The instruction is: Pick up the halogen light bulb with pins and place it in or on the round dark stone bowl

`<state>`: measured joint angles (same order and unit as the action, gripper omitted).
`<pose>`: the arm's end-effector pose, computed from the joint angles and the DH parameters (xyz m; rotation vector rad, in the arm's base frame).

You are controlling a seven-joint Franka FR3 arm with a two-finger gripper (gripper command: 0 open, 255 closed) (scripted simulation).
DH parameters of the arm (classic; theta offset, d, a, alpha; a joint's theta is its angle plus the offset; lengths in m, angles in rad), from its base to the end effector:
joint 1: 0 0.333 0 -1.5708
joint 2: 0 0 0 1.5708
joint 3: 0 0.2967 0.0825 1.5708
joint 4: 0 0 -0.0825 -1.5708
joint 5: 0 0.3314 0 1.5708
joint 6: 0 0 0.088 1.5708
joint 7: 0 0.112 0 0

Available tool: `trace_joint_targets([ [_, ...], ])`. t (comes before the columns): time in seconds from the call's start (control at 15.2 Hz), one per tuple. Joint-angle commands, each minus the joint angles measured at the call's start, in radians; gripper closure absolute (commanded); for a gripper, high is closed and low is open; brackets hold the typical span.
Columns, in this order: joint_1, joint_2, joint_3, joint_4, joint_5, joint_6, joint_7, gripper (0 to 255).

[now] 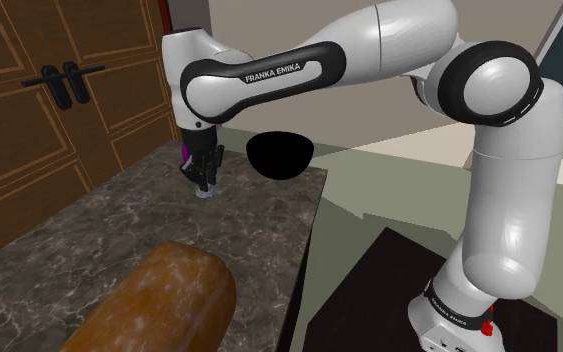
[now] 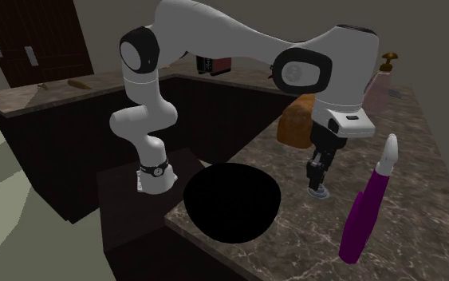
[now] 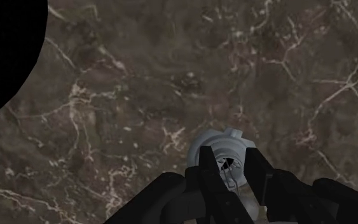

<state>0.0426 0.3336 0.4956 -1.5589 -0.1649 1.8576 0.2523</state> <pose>0.5351 0.2631 0.4646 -3.1036 -0.4827 -0.0104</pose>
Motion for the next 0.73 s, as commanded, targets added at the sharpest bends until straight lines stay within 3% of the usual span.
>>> trace_joint_targets([
  [0.0, 0.0, -0.001, 0.0, 0.011, 0.001, -0.013, -0.001, 255],
  [0.66, 0.012, -0.001, 0.005, 0.145, 0.004, -0.147, -0.007, 255],
])
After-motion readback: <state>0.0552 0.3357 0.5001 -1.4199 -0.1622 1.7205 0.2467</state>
